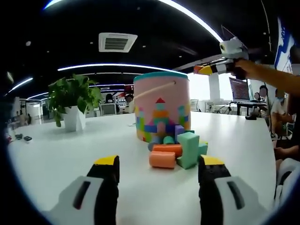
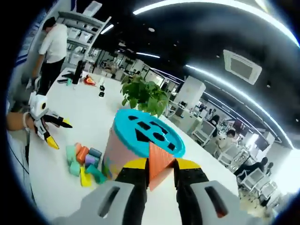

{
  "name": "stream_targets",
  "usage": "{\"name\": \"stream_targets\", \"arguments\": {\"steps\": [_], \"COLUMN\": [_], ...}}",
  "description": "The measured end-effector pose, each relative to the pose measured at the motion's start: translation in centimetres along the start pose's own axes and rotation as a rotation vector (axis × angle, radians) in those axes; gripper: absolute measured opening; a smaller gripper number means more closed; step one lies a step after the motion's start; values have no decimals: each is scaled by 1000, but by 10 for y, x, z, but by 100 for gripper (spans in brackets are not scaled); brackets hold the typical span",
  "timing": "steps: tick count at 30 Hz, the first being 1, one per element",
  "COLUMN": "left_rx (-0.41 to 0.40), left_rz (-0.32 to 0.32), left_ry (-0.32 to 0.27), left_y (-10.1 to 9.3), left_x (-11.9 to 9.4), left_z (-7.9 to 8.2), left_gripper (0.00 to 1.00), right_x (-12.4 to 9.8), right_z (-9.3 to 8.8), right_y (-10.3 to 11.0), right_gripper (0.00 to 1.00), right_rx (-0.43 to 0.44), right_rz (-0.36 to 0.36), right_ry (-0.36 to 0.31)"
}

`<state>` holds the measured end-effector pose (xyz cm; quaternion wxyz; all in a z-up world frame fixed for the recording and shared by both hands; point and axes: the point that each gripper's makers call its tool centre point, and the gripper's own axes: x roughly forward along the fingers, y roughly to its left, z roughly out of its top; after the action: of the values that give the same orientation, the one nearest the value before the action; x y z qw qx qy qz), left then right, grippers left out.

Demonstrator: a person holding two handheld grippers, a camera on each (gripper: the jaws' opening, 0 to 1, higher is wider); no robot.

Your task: Arrange the toys in the designated storage area by placing each visible toy with the group until no toy remains scattered across the table.

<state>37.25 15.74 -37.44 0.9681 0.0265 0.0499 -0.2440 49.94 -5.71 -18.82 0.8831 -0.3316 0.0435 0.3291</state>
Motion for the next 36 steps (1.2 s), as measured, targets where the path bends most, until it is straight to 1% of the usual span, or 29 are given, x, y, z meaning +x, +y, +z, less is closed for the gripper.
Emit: {"name": "stream_targets", "arguments": {"steps": [1, 3, 6, 8, 9, 11, 12, 13, 15, 16, 17, 18, 20, 24, 25, 28, 29, 30, 32, 35, 36], "left_rx": [1, 0, 4, 8, 8, 14, 17, 17, 17, 17, 17, 19, 26, 34, 36, 45, 48, 50, 50, 50, 51], "left_rz": [4, 3, 0, 0, -1, -5, -9, -11, -12, -13, -13, -13, -10, -13, -13, -14, -14, -16, -18, -19, -18], "left_ry": [0, 1, 2, 1, 1, 1, 1, 2, 1, 0, -1, -3, -3, -5, -6, -5, -6, -6, -6, -8, -8], "left_y": [1, 1, 1, 1, 1, 0, 0, 1, 2, 2, 2, 2, 3, 4, 4, 4, 4, 3, 2, 2, 1], "left_x": [0, 0, 0, 0, 0, 0, 0, 2, 3, 3, 3, 3, 4, 6, 6, 7, 7, 7, 7, 7, 6], "left_z": [0, 0, -1, -1, -1, -1, -1, -1, -1, -1, -1, -1, -1, -1, -1, -1, -1, -1, -1, -1, -1], "left_gripper": [69, 69, 69, 69, 69, 70, 70, 70, 70, 70, 70, 70, 70, 70, 70, 70, 70, 70, 70, 70, 70], "right_x": [3, 10, 21, 27, 33, 40, 48, 56, 64, 70, 74, 79, 87, 97, 101, 107, 108, 114, 119, 122, 124], "right_z": [5, 10, 20, 24, 27, 31, 34, 38, 42, 44, 45, 45, 49, 50, 50, 45, 44, 49, 52, 49, 47], "right_y": [-2, -5, -19, -23, -25, -23, -19, -16, -13, -10, -9, -2, 6, 13, 14, 17, 18, 16, 18, 20, 20], "right_gripper": [20, 20, 20, 20, 20, 20, 20, 20, 20, 20, 20, 20, 20, 20, 20, 20, 20, 20, 20, 20, 20], "right_rx": [-38, -80, -130, -157, -204, -246, -266, -304, -367, -431, -447, -484, -548, -635, -674, -728, -733, -740, -753, -810, -843], "right_rz": [-2, 17, -5, -11, -15, 3, 26, 42, 48, 56, 60, 81, 105, 120, 129, 154, 159, 174, 194, 224, 238], "right_ry": [8, 49, 76, 94, 115, 129, 143, 166, 199, 225, 237, 262, 280, 334, 356, 414, 420, 426, 432, 470, 491]}}
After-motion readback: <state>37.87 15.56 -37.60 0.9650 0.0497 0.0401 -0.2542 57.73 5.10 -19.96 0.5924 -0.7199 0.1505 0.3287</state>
